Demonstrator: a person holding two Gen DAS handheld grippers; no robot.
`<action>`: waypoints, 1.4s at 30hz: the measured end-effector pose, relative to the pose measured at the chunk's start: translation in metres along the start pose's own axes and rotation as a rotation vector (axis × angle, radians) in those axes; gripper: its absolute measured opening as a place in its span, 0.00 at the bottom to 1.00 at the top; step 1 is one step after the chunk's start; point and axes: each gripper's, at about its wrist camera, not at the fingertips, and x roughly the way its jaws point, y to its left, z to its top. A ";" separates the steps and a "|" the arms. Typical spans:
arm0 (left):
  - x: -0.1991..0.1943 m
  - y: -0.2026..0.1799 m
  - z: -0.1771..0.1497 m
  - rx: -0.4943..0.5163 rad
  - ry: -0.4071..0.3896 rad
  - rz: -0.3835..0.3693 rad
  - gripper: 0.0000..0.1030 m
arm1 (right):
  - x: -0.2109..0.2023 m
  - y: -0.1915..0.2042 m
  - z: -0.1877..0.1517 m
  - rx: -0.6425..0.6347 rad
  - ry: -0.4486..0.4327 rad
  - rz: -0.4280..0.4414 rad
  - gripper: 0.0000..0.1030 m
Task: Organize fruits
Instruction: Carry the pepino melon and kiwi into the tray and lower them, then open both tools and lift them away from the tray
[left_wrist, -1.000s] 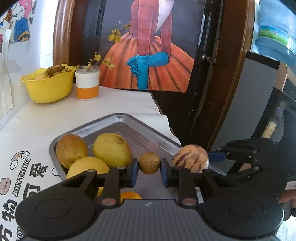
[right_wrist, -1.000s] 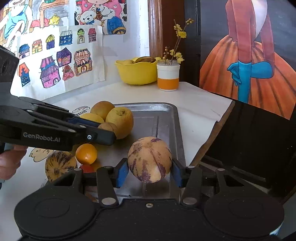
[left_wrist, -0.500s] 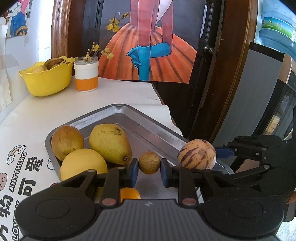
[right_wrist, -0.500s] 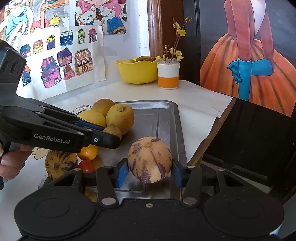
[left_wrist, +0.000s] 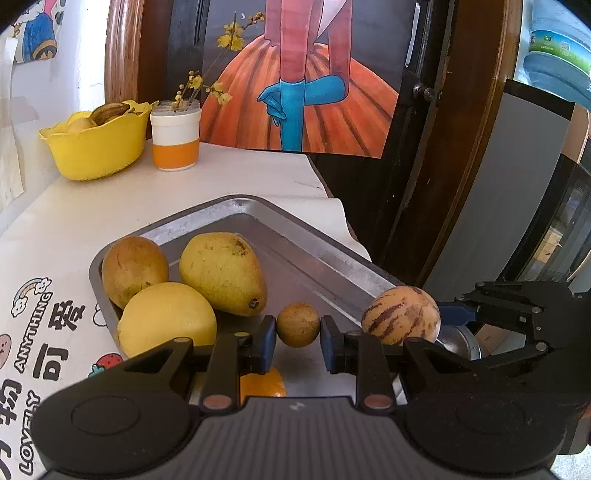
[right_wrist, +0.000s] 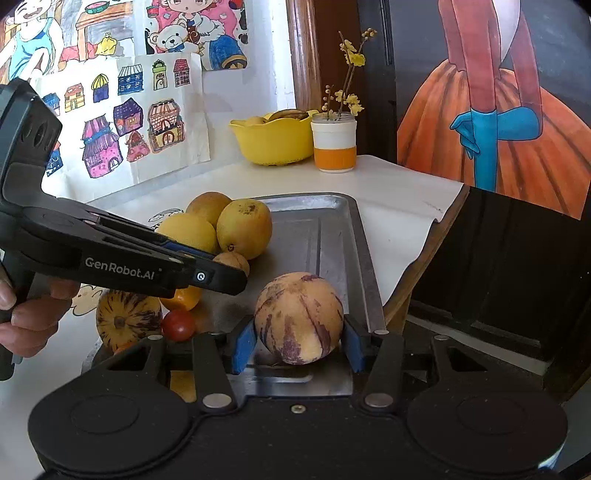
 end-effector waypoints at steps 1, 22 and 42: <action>0.001 0.001 0.000 -0.003 0.004 -0.002 0.27 | 0.000 0.000 0.000 0.004 -0.001 0.000 0.50; -0.011 -0.002 0.000 -0.008 -0.028 0.008 0.60 | -0.024 0.008 -0.011 0.072 -0.137 -0.075 0.68; -0.062 0.008 -0.004 -0.052 -0.195 0.126 0.99 | -0.045 0.031 -0.016 0.179 -0.260 -0.107 0.99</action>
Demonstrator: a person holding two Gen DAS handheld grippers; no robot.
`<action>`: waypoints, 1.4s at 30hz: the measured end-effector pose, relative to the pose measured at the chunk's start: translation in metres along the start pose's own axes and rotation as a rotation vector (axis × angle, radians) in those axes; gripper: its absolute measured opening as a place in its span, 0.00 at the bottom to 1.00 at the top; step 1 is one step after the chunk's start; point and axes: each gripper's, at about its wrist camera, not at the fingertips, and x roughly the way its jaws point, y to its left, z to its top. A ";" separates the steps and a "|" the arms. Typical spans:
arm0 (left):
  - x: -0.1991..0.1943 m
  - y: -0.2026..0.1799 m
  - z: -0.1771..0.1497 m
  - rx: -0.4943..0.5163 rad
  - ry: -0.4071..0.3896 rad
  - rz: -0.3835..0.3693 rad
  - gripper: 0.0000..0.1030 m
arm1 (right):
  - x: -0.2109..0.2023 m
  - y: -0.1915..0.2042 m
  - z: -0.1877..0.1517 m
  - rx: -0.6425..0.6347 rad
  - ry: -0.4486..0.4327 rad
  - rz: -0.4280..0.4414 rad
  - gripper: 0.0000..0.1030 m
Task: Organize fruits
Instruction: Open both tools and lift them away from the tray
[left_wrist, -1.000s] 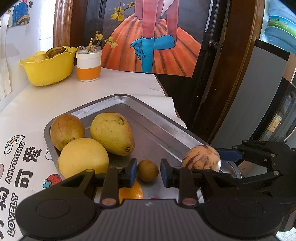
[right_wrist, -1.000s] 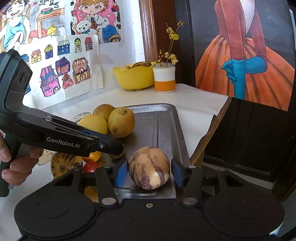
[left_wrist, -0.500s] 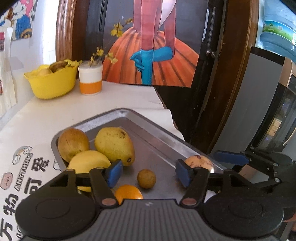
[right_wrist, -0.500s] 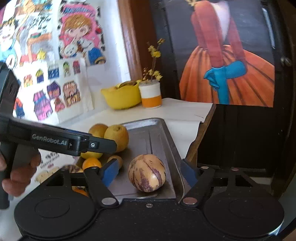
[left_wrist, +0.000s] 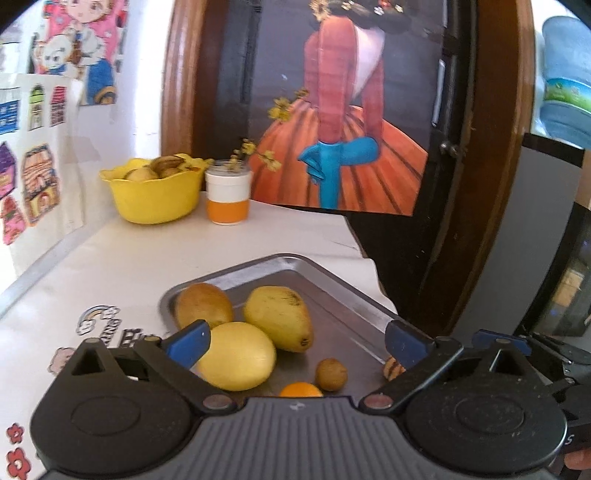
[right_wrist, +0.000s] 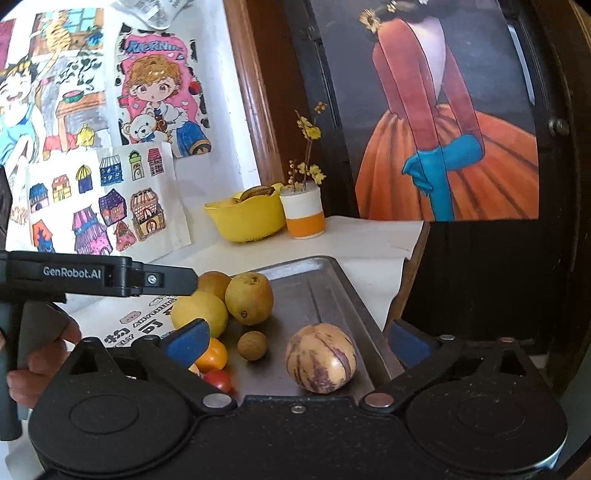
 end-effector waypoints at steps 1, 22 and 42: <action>-0.003 0.002 -0.001 -0.005 -0.008 0.008 0.99 | -0.001 0.004 0.000 -0.010 -0.006 -0.004 0.99; -0.064 0.038 -0.035 -0.144 -0.088 0.125 1.00 | -0.034 0.051 0.004 0.025 -0.023 -0.085 0.99; -0.122 0.052 -0.065 -0.159 -0.164 0.165 1.00 | -0.072 0.092 -0.011 0.019 -0.031 -0.137 0.99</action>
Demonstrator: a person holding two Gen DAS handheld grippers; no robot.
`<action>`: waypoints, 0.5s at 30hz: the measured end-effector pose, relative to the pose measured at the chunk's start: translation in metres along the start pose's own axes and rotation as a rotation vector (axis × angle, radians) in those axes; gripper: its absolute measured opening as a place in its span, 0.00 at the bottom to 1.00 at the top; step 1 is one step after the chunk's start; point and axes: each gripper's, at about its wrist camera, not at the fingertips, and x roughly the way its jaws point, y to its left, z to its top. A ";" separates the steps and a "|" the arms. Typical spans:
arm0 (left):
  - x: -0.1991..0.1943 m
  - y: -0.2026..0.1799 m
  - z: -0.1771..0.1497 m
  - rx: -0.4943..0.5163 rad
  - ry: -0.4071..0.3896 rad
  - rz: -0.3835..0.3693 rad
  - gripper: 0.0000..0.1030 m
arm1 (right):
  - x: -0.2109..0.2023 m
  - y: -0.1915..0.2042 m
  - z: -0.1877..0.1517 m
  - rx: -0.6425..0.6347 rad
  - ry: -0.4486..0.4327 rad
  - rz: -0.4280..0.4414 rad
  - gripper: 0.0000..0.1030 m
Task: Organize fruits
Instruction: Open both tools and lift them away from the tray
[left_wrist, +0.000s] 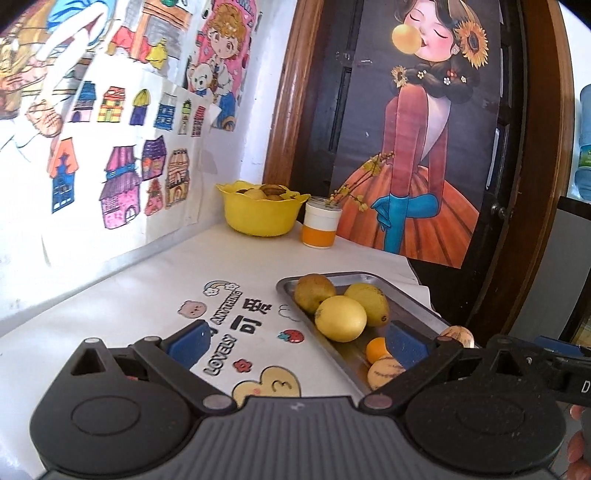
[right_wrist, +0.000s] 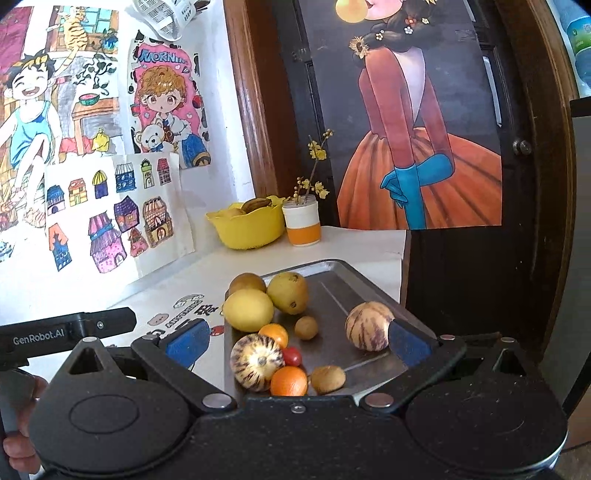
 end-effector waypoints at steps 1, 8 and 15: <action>-0.003 0.003 -0.002 -0.005 0.000 0.000 1.00 | -0.002 0.002 -0.001 -0.005 -0.003 -0.005 0.99; -0.016 0.019 -0.013 -0.042 -0.001 0.002 1.00 | -0.014 0.016 -0.016 -0.042 -0.065 -0.042 0.99; -0.026 0.029 -0.028 -0.026 0.013 0.017 1.00 | -0.027 0.028 -0.032 -0.076 -0.109 -0.091 0.99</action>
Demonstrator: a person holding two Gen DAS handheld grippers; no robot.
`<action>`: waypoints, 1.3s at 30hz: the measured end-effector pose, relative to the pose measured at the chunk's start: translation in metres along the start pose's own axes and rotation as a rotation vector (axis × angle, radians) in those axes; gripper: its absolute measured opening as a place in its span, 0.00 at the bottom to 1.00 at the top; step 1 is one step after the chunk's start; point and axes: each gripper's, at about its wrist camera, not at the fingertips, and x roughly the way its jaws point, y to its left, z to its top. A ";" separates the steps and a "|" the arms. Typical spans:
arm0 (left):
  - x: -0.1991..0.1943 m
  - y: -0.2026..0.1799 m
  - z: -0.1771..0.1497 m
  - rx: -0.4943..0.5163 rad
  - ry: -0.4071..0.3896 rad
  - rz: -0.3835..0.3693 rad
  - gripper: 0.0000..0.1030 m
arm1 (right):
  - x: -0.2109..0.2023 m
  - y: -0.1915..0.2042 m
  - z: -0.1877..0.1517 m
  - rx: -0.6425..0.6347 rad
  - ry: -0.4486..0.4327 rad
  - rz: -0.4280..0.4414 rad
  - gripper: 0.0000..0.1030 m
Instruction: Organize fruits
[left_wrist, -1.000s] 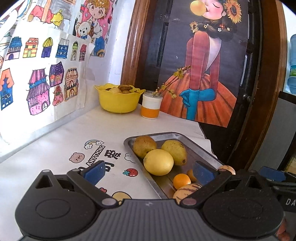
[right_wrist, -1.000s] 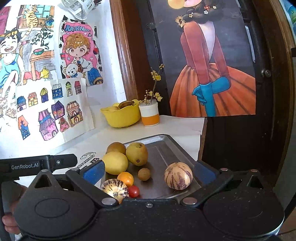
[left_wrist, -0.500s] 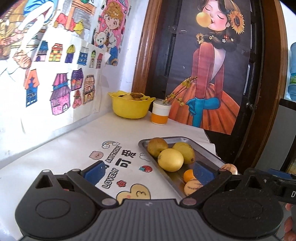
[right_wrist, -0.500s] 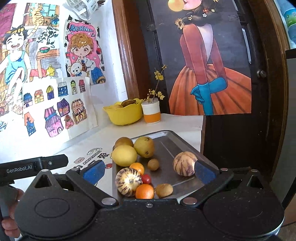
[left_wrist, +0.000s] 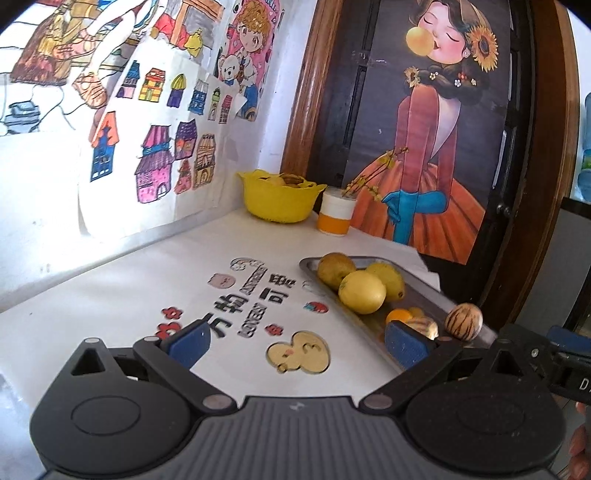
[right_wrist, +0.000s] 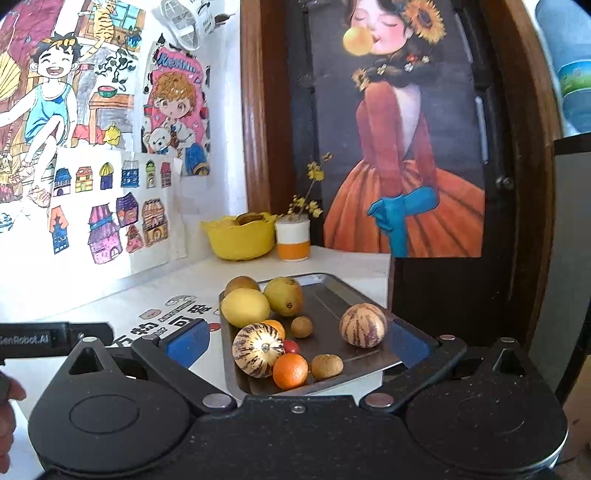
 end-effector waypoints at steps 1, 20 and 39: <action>-0.002 0.002 -0.002 0.002 0.002 0.003 1.00 | -0.003 0.002 -0.003 0.005 -0.007 -0.007 0.99; -0.028 0.021 -0.036 0.037 -0.021 0.060 1.00 | -0.025 0.035 -0.038 -0.090 -0.020 0.032 0.99; -0.035 0.032 -0.057 0.034 -0.004 0.074 1.00 | -0.025 0.036 -0.056 -0.093 0.009 0.059 0.99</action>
